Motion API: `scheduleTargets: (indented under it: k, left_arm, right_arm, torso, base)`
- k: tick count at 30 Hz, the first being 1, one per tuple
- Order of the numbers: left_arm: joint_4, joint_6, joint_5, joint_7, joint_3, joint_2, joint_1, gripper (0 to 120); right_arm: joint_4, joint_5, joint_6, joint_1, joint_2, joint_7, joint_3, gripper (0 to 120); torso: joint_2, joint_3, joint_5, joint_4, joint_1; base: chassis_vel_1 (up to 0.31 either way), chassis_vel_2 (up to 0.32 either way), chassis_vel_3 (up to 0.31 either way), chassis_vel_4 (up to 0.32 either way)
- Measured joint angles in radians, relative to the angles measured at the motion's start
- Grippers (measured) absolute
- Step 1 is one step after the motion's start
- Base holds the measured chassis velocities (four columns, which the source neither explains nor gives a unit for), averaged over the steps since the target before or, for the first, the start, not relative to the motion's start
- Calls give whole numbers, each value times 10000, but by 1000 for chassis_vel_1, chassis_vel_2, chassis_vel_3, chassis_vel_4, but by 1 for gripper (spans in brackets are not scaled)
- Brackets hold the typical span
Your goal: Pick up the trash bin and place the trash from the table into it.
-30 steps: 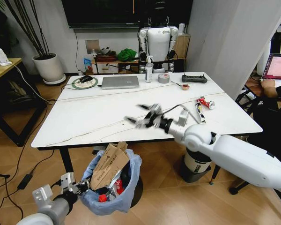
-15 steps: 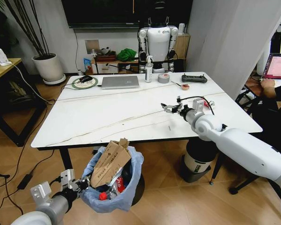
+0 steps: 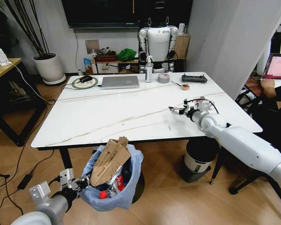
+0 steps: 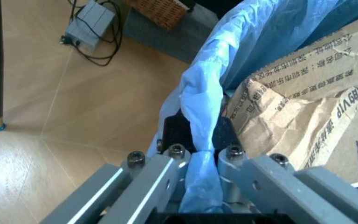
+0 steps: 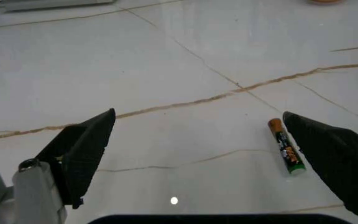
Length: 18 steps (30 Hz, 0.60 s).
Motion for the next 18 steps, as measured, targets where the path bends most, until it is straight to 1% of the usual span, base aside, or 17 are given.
scheduleTargets:
  k: [18]
  left_arm:
    - [45,-6,-3,25,69,-76,-116,0]
  right_arm:
    - [-770,100,5,15,44,-137,38,93]
  torso:
    - [0,0,0,-1,0]
  base:
    - [0,0,0,0]
